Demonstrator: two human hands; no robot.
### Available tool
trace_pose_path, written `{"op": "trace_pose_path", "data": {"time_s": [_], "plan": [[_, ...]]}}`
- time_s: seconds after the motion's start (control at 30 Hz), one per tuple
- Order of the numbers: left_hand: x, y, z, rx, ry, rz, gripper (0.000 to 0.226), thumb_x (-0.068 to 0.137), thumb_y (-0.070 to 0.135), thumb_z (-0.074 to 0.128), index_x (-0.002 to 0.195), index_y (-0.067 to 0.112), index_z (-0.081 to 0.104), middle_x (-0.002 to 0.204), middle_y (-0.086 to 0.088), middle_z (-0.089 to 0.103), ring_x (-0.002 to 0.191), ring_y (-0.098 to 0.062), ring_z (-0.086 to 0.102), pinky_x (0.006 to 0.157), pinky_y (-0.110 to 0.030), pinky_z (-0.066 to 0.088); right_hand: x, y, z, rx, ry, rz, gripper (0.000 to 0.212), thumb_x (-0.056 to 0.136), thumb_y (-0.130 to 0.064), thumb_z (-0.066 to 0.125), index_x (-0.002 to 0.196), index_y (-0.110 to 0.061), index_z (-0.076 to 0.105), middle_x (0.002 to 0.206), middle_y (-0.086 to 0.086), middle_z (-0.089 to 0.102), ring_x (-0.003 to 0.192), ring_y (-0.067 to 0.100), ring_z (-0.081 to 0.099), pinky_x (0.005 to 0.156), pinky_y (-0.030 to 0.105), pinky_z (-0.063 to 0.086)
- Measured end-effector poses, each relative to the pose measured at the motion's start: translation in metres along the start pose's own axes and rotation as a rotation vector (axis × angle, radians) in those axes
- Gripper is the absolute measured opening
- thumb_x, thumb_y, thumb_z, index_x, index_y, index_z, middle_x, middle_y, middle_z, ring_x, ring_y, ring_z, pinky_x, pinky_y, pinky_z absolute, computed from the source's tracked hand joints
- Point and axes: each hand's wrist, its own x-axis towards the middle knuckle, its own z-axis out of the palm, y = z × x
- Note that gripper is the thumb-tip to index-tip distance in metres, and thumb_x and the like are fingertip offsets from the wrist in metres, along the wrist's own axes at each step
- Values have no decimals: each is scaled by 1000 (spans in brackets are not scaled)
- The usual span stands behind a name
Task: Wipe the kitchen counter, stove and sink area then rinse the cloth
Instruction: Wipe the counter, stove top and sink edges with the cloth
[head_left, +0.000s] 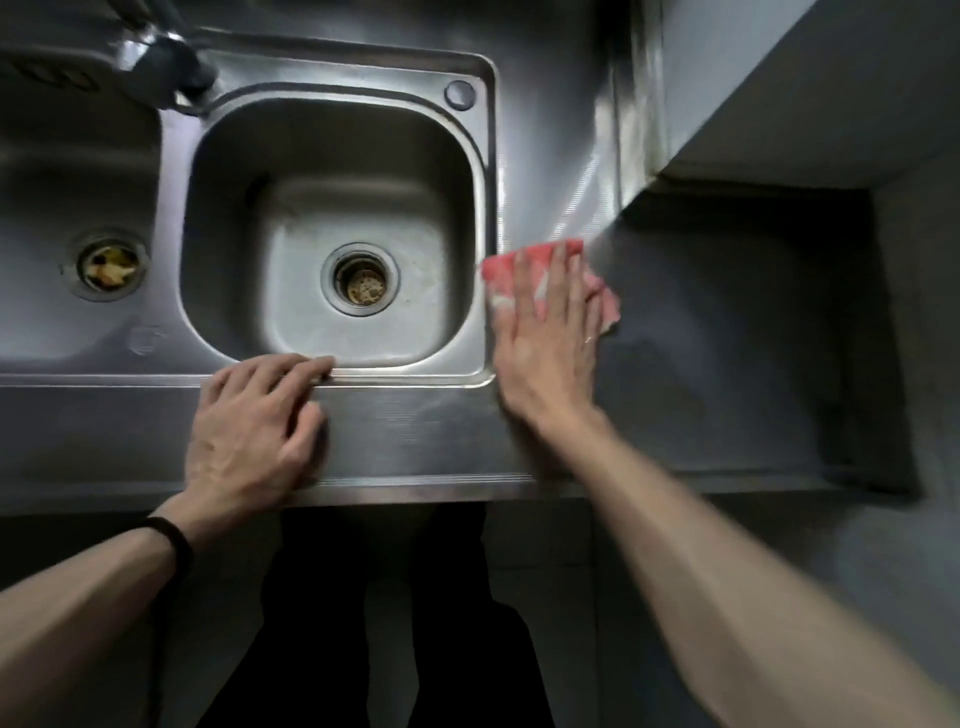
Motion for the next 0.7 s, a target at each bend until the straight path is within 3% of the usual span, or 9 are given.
{"op": "trace_pose_path", "data": {"time_s": [0.13,0.27,0.47,0.53,0.6,0.7], "plan": [[5,34,2,-92,50,-69,60,90,41,36,140,22,64,140,-10,61,130,-37,53,115,-50,30,-101,13,10,39,-59,-75,59,111,-45,22,167,-37,4,175,6,-13,161,21,-15,129,42,-15],[12,103,18,-156,24,-84,60,91,42,34,142,25,61,139,-9,61,130,-33,52,116,-48,29,-141,53,2,-9,-77,-56,60,109,-44,27,166,-39,8,176,5,-10,162,21,-11,130,44,-6],[16,137,42,-45,83,-189,55,96,43,33,145,31,56,129,-6,65,122,-32,52,114,-47,28,-144,181,-44,-90,-28,232,65,105,-50,18,167,-32,9,175,11,-3,162,29,-1,129,57,10],[14,135,47,12,113,-176,54,97,42,33,146,31,55,127,-6,65,120,-31,53,112,-47,29,-139,219,-59,-88,-40,297,68,103,-54,13,167,-33,2,175,13,-4,162,29,-5,129,58,8],[15,136,50,36,137,-176,53,97,41,34,145,32,54,126,-5,65,118,-31,53,111,-47,31,-132,232,-62,-75,-27,345,69,102,-56,11,167,-35,-2,175,13,-5,162,26,-7,130,56,2],[14,137,51,48,149,-177,52,97,40,35,145,31,53,125,-6,64,118,-32,53,110,-48,32,-125,205,-53,-33,85,476,68,103,-45,26,167,-28,14,174,20,4,162,34,1,128,60,6]]}}
